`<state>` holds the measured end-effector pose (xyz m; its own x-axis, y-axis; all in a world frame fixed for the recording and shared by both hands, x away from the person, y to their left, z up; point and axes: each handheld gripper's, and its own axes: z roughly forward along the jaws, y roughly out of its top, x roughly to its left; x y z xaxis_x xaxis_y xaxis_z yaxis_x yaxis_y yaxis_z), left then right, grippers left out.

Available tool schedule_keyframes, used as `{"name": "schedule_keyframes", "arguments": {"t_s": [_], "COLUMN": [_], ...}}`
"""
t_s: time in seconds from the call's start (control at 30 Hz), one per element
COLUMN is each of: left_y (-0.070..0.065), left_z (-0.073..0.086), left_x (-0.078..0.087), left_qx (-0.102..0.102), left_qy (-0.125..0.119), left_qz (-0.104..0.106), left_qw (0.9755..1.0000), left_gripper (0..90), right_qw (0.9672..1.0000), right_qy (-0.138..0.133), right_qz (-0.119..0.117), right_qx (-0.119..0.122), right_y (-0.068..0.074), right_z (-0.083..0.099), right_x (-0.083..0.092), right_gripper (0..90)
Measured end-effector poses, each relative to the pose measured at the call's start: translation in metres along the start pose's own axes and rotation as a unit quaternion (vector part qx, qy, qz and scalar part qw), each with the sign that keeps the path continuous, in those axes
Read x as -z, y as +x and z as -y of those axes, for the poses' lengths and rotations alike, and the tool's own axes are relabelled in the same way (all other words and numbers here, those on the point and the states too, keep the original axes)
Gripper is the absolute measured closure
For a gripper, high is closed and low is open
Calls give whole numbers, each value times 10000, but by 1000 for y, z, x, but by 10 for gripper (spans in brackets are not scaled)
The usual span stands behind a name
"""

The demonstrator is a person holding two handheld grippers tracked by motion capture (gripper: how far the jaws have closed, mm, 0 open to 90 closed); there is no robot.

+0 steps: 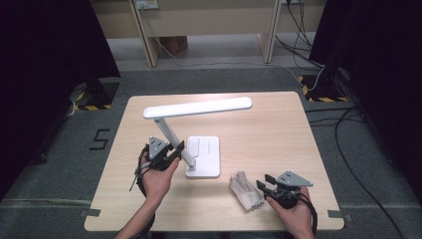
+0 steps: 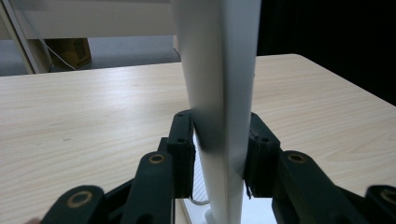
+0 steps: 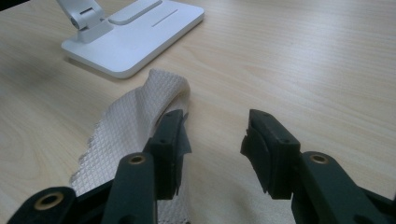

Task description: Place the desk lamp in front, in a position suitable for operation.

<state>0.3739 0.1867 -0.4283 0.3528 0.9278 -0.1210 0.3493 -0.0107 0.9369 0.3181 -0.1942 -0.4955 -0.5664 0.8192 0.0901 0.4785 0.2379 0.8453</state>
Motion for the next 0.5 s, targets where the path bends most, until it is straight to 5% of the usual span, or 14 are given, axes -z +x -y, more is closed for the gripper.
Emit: {"name": "schedule_keyframes", "arguments": {"t_s": [0.5], "left_y": [-13], "left_z": [4], "left_x": [6], "left_qx": [-119], "left_qy": [2], "left_qz": [129], "left_qw": [9998], "left_gripper": [676], "right_qw": [10000], "right_qy": [7], "right_qz": [2], "right_qx": [-2], "right_y": [0], "right_z": [0], "right_x": [0], "right_gripper": [569]}}
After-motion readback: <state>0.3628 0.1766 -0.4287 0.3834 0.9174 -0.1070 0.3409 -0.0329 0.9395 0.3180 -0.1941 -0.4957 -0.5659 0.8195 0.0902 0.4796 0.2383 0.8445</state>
